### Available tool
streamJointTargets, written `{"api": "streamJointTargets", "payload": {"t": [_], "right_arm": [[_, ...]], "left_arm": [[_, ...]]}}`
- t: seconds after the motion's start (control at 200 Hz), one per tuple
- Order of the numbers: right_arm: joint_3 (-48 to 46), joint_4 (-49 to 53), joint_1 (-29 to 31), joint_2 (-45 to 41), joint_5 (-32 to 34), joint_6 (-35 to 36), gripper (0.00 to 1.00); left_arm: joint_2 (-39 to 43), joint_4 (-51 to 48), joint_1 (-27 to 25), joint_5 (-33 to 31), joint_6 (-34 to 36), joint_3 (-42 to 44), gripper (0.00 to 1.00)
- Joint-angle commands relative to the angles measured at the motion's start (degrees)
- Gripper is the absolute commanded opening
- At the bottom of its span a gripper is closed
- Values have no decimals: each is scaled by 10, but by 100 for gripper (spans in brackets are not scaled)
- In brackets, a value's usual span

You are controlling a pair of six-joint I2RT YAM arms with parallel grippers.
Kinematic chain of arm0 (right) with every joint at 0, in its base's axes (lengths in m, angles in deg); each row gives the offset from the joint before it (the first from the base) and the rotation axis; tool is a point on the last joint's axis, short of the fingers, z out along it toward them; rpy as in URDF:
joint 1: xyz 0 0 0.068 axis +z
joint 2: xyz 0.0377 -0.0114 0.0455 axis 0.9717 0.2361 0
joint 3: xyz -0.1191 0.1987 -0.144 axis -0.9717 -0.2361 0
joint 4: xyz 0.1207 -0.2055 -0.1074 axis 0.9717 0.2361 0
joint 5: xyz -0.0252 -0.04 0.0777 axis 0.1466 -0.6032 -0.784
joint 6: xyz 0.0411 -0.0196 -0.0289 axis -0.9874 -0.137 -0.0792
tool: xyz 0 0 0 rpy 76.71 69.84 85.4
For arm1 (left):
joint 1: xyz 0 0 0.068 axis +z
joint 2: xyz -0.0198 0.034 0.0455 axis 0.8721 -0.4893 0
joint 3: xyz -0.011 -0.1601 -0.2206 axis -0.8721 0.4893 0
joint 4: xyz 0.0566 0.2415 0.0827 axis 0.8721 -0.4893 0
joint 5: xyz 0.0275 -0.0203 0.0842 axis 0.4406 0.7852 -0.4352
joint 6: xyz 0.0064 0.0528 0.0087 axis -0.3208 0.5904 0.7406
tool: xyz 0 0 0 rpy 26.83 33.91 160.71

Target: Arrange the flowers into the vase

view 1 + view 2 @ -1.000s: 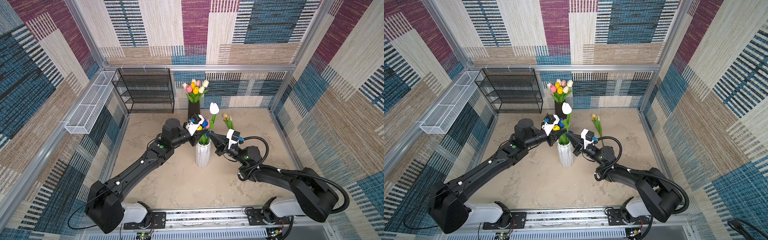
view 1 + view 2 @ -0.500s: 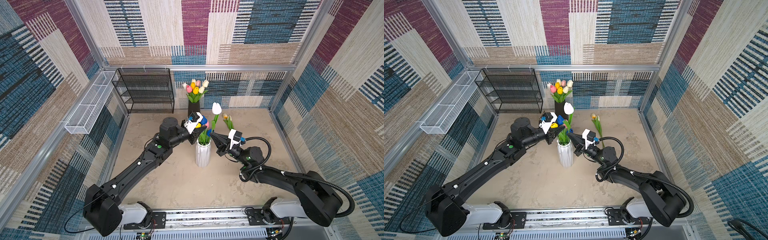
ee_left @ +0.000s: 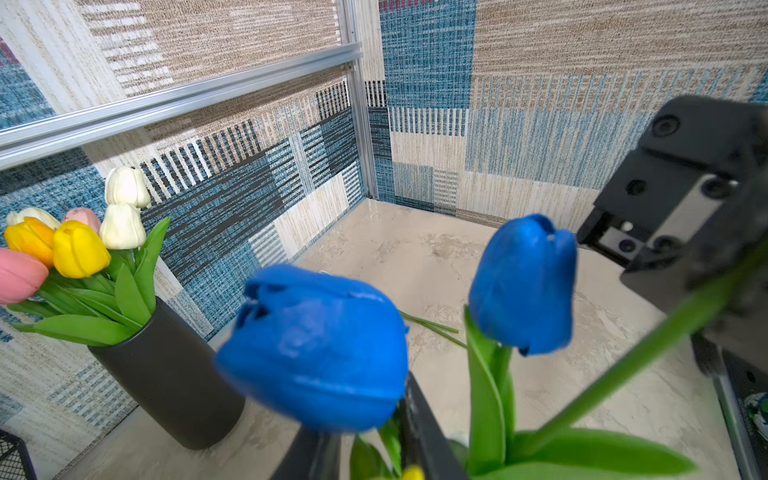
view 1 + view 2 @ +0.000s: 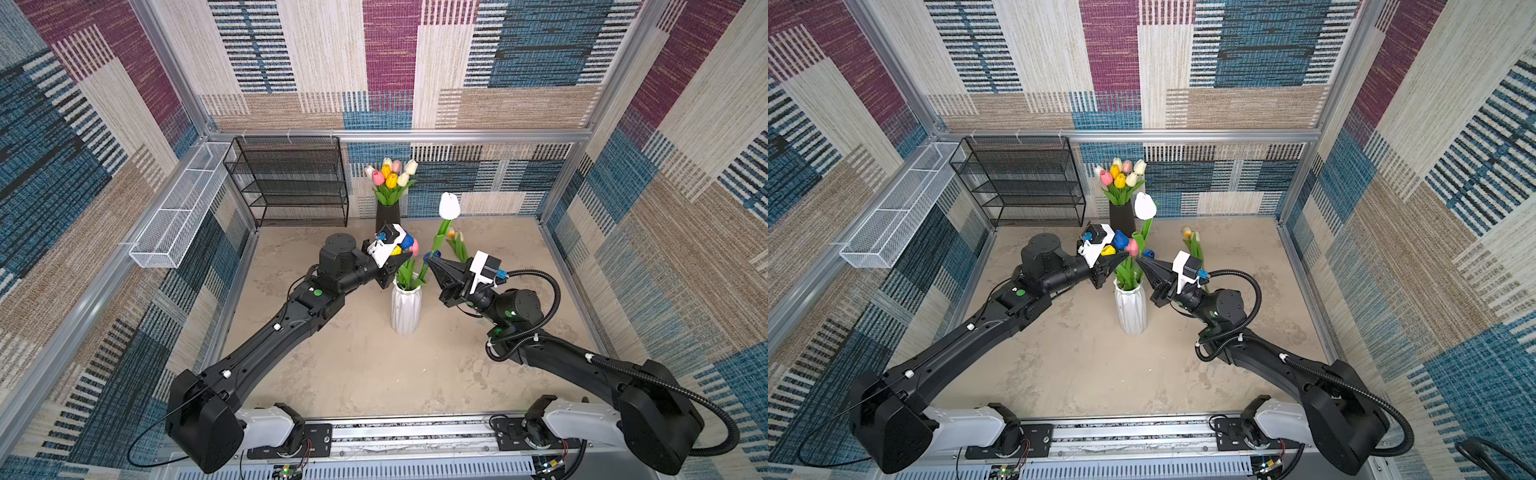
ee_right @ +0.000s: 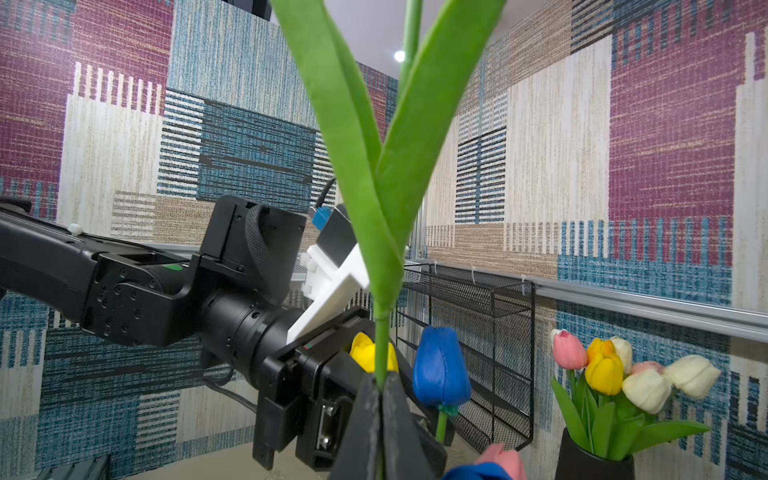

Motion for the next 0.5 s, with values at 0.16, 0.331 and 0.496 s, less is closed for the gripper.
{"api": "streamJointTargets", "payload": {"t": [0.16, 0.331, 0.496], "right_arm": [[25, 3, 3, 18, -11, -7, 0], [35, 17, 7, -2, 24, 16, 0], [45, 48, 12, -9, 25, 34, 0]], "left_arm": [[-3, 13, 0, 8, -1, 2, 27], [-4, 16, 0, 9, -1, 3, 27], [-3, 15, 0, 9, -1, 4, 27]]}}
